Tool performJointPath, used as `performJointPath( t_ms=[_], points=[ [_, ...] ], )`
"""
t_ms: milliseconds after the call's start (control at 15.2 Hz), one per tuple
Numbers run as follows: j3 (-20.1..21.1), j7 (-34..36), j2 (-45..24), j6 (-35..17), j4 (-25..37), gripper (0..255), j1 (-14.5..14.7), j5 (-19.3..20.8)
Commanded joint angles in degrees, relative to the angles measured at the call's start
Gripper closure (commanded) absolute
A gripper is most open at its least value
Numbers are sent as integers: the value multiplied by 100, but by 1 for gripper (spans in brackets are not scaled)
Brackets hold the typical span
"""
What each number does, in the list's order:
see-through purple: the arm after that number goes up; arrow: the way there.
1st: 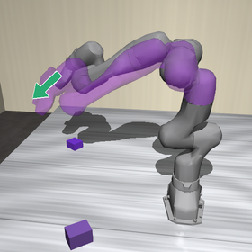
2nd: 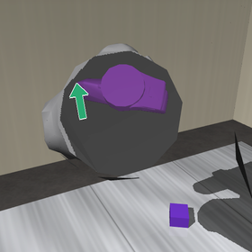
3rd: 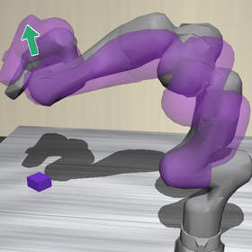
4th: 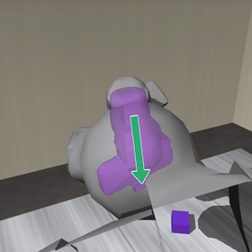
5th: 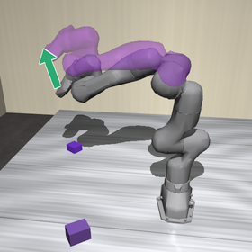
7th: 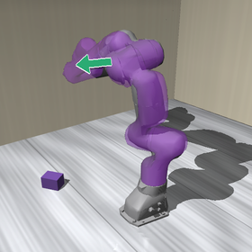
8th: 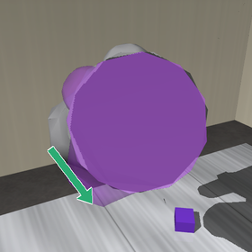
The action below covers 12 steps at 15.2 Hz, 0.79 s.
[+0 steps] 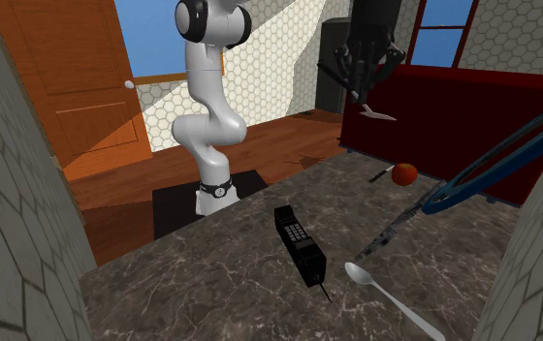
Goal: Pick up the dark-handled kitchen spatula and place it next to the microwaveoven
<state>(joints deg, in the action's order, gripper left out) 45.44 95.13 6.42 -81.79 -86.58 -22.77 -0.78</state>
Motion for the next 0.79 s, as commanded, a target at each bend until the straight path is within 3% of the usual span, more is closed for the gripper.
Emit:
performJointPath(
  t_ms=[0, 726],
  points=[
    [48, 57, -112, 198, 274, 255, 12, 77],
    [421, 500, -1047, 1333, 2009, 255, 338, 810]
  ],
)
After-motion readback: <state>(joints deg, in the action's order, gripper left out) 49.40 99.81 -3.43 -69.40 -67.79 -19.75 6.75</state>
